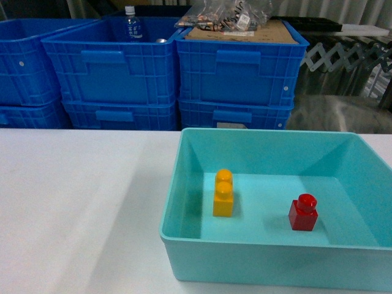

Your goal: Pick red block from blue box to shelf

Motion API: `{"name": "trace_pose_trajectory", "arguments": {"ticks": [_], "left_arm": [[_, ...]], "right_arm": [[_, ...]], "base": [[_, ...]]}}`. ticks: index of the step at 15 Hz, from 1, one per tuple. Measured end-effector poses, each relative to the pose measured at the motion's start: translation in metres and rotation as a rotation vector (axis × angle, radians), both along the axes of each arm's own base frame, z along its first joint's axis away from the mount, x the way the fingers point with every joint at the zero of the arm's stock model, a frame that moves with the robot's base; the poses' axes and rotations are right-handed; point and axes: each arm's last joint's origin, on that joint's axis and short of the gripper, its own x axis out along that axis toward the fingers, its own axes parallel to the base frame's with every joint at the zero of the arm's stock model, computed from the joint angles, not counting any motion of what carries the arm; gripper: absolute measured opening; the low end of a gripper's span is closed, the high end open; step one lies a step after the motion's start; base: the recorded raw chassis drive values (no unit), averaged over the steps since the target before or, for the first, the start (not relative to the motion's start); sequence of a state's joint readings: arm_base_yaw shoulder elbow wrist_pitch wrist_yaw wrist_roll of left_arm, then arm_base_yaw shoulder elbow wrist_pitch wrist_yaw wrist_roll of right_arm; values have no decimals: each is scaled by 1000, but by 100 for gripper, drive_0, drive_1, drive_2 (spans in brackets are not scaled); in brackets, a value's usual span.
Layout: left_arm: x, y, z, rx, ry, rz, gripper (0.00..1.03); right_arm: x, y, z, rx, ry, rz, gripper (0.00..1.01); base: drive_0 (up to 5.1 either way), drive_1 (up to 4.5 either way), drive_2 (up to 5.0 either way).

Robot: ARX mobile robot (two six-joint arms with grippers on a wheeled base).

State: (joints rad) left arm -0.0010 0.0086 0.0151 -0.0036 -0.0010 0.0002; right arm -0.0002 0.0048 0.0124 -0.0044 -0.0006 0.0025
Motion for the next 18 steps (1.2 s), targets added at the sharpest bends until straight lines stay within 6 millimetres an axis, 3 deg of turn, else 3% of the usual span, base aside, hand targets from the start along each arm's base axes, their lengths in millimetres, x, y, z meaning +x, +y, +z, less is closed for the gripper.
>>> {"name": "trace_pose_trajectory", "arguments": {"ticks": [13,14,16,18], "left_arm": [[0,0,0,0,0,0,98],[0,0,0,0,0,0,98],[0,0,0,0,0,0,98],[0,0,0,0,0,0,98]], "right_arm": [[0,0,-1,-6,16,10,98],[4,1,-3,-46,149,119,98],[23,12,5,-91,218,260,98],[53,21,18,-100,260,270,98]], "base": [[0,0,0],[0,0,0],[0,0,0],[0,0,0]]}}
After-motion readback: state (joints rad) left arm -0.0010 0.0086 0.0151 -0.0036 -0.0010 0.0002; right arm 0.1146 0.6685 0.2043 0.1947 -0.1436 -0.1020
